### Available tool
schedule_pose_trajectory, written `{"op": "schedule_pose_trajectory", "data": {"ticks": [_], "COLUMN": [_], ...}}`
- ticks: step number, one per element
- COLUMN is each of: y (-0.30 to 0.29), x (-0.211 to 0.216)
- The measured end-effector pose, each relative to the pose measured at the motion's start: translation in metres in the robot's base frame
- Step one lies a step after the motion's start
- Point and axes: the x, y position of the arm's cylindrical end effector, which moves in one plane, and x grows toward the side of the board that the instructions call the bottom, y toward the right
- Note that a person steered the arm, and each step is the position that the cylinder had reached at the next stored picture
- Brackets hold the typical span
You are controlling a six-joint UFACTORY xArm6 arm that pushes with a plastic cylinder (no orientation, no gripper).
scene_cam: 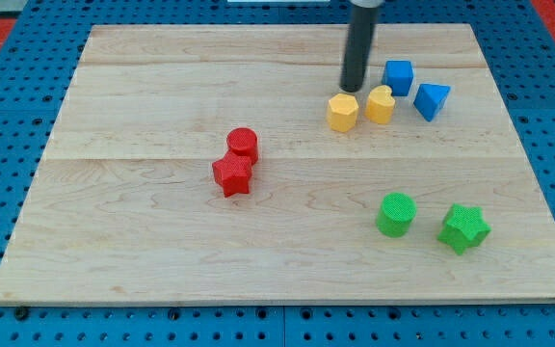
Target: Push the cube into the triangle
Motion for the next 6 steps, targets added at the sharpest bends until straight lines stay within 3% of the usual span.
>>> {"op": "schedule_pose_trajectory", "data": {"ticks": [1, 2, 3, 4, 5, 6], "y": [0.020, 0.078, 0.068, -0.064, -0.213, -0.246], "x": [-0.050, -0.018, -0.007, -0.014, 0.081, 0.176]}}
